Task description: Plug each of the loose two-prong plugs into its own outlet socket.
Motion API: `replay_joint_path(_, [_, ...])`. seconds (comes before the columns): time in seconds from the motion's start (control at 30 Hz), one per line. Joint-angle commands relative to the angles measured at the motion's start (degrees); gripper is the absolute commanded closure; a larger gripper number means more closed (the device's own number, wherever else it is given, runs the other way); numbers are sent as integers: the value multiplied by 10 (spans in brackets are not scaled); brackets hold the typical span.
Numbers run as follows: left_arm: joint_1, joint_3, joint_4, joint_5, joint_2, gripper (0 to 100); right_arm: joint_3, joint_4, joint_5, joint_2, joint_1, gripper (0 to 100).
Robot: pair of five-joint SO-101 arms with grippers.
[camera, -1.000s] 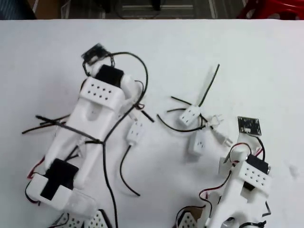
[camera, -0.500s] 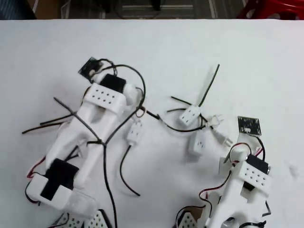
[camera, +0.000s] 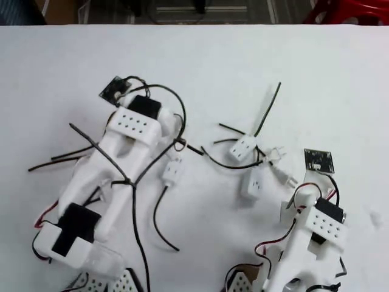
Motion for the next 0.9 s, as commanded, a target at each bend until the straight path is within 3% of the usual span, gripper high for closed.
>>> replay_joint_path(0.0, [7, -3, -1, 4, -1, 975, -2, -6, 5, -6, 5, 974])
replay_joint_path(0.23, [44, -3, -1, 16, 0, 975, -2, -6, 5, -6, 5, 974])
replay_joint_path(0.47, [29, 3, -25, 25, 38, 975, -2, -6, 5, -6, 5, 974])
replay_joint_path(0.87, [10, -71, 53, 28, 57, 974, -2, -6, 5, -6, 5, 974])
